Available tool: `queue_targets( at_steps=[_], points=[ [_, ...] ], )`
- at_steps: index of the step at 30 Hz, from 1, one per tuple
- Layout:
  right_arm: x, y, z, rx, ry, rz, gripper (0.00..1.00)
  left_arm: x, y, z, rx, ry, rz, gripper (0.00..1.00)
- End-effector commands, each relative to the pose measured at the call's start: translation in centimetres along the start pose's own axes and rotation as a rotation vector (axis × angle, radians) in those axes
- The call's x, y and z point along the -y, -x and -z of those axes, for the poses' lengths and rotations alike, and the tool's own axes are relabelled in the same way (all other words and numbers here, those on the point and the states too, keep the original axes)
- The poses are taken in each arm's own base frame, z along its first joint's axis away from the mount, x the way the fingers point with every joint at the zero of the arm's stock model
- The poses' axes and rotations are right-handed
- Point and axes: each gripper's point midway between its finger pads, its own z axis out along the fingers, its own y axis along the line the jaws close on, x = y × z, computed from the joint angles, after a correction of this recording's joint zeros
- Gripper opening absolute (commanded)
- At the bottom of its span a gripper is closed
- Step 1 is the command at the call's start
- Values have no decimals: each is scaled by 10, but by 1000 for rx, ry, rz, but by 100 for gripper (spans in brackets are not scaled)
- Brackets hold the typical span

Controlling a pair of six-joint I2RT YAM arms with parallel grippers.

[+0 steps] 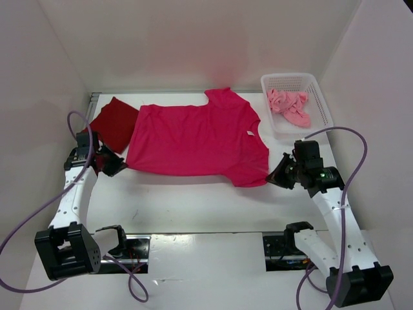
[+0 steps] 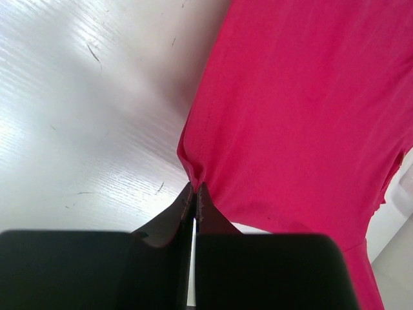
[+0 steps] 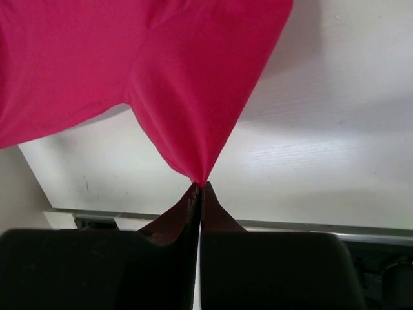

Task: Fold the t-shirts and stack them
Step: Flatten out the tshirt, then fold the flattened tshirt in 1/3 of the way

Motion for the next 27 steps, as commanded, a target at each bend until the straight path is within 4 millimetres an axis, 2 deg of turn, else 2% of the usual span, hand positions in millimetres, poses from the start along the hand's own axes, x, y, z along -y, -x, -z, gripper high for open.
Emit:
queue_targets(
  at_steps=[1, 2, 4, 6, 7, 8, 9, 10, 12, 13, 14, 16, 18, 19, 20, 22, 23, 24, 25, 26, 27],
  points=[
    [1, 4, 6, 13, -40, -20, 0, 6, 3, 2, -6, -26, -27, 0],
    [-6, 17, 4, 52, -21, -12, 0, 9, 6, -5, -5, -39, -29, 0],
    [-10, 33, -12, 69, -40, -12, 0, 19, 20, -11, 29, -66, -38, 0],
    [-22, 56, -27, 115, -13, 8, 0, 20, 27, -25, 26, -53, -16, 0],
    [-21, 61, -46, 84, -39, 1, 0, 29, 39, -28, 49, -72, -22, 0],
    [-31, 76, -53, 112, -15, 18, 0, 28, 41, -40, 32, -58, -18, 0],
    [-32, 84, -60, 119, -28, 31, 0, 29, 47, -45, 41, -52, -6, 0],
    [-26, 90, -78, 101, -73, 32, 0, 34, 52, -50, 51, -56, -15, 0],
    [-42, 115, -85, 146, -55, 50, 0, 39, 61, -63, 49, -54, -2, 0],
    [-36, 122, -102, 134, -97, 56, 0, 44, 61, -68, 44, -58, 2, 0],
    [-46, 137, -102, 162, -91, 60, 0, 43, 63, -78, 34, -49, 4, 0],
    [-49, 156, -111, 190, -103, 74, 0, 54, 77, -82, 51, -65, 10, 0],
    [-53, 177, -125, 205, -115, 65, 0, 54, 82, -94, 48, -50, 13, 0],
    [-55, 181, -131, 203, -119, 77, 0, 59, 89, -96, 56, -57, 11, 0],
    [-56, 194, -140, 206, -124, 70, 0, 58, 90, -105, 48, -50, 13, 0],
    [-60, 203, -150, 205, -125, 82, 0, 59, 90, -114, 39, -38, 18, 0],
    [-70, 216, -151, 226, -110, 96, 0, 59, 93, -123, 36, -35, 19, 0],
    [-63, 217, -167, 207, -137, 92, 0, 59, 93, -126, 31, -31, 20, 0],
    [-70, 226, -169, 217, -130, 104, 0, 53, 91, -136, 23, -11, 23, 0],
    [-65, 226, -184, 195, -146, 101, 0, 58, 98, -138, 36, -23, 20, 0],
    [-64, 228, -189, 192, -149, 100, 0, 60, 95, -142, 27, -22, 14, 0]
  ],
)
